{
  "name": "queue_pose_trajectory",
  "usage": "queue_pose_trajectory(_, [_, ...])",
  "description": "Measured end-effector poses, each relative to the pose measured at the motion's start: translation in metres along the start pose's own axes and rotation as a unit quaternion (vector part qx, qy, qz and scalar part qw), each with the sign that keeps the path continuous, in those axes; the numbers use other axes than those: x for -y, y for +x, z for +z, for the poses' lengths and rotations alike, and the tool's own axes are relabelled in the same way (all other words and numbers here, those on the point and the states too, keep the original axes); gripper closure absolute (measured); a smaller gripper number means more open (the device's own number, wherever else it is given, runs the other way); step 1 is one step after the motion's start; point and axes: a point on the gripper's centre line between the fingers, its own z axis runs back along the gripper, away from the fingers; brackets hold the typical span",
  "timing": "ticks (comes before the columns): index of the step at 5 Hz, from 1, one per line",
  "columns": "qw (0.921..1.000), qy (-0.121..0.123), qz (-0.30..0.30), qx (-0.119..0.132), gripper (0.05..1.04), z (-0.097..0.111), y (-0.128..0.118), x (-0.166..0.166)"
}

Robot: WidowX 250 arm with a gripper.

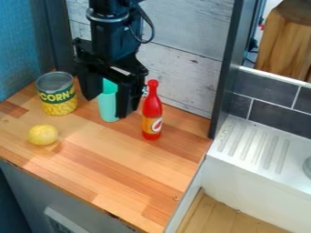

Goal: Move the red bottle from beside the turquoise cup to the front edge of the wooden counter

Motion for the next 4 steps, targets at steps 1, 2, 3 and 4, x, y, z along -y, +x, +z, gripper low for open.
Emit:
queue_pose_trajectory(1, [0.9999, -0.002, -0.001, -0.011, 0.083, -0.006, -0.001, 0.001])
queue_pose_trajectory(2, [0.9997, -0.007, 0.010, 0.023, 0.083, 0.004, 0.012, -0.009])
queue_pose_trajectory(3, [0.9989, -0.004, 0.015, 0.044, 0.082, 0.011, 0.027, -0.016])
queue_pose_trajectory(4, [0.9995, 0.011, 0.009, 0.027, 0.082, 0.002, 0.041, -0.023])
